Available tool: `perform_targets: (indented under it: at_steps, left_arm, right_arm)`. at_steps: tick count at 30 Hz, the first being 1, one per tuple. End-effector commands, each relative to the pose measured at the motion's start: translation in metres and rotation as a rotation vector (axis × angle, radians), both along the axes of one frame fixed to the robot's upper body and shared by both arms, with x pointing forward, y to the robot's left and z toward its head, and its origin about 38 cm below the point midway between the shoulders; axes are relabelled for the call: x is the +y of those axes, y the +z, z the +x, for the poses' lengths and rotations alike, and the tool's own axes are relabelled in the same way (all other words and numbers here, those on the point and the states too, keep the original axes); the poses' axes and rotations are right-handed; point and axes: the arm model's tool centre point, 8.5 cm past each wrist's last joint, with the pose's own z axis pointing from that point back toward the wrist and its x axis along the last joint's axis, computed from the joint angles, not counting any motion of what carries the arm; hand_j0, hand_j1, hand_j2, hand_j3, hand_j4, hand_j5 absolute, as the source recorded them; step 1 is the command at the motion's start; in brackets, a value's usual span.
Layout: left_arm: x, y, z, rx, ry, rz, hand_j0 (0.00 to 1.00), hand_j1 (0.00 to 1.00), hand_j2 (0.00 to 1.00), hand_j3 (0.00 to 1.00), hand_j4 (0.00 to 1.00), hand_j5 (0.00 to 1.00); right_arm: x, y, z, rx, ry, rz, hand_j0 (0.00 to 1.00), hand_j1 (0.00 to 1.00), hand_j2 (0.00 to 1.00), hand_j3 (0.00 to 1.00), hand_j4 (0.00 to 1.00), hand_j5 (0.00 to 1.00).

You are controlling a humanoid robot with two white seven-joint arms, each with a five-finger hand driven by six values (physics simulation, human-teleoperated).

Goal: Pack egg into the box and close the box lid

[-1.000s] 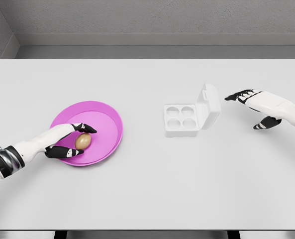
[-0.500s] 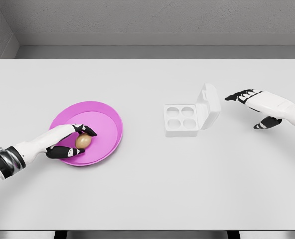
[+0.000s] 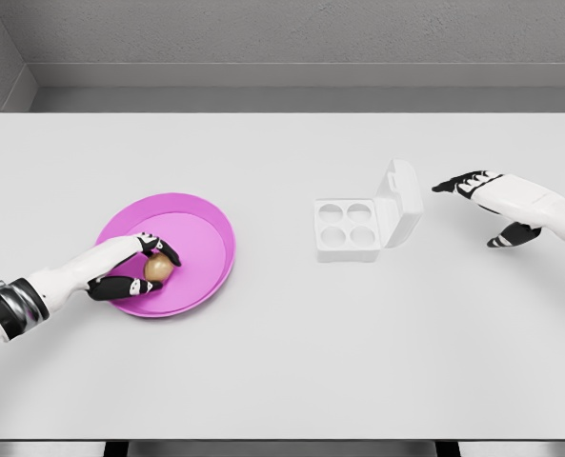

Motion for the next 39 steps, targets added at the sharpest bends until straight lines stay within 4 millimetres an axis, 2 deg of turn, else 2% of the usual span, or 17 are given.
perform_targets:
  at_steps: [1,28,39]
  left_arm:
    - [0.001,0.001,0.000,0.000,0.002,-0.005,0.48,0.48,0.48,0.48,0.48,0.48]
    - [-0.014,0.020,0.004,-0.062,-0.027,-0.039,0.44,0.44,0.44,0.44,0.44,0.44]
    - [-0.027,0.027,0.008,-0.090,-0.041,-0.074,0.42,0.42,0.42,0.42,0.42,0.42]
  right_arm:
    - [-0.001,0.001,0.000,0.000,-0.003,0.004,1.00,1.00,1.00,1.00,1.00,1.00]
    - [0.000,0.003,0.001,-0.007,-0.002,0.006,1.00,1.00,1.00,1.00,1.00,1.00]
    - [0.000,0.003,0.000,-0.007,-0.001,0.007,1.00,1.00,1.00,1.00,1.00,1.00]
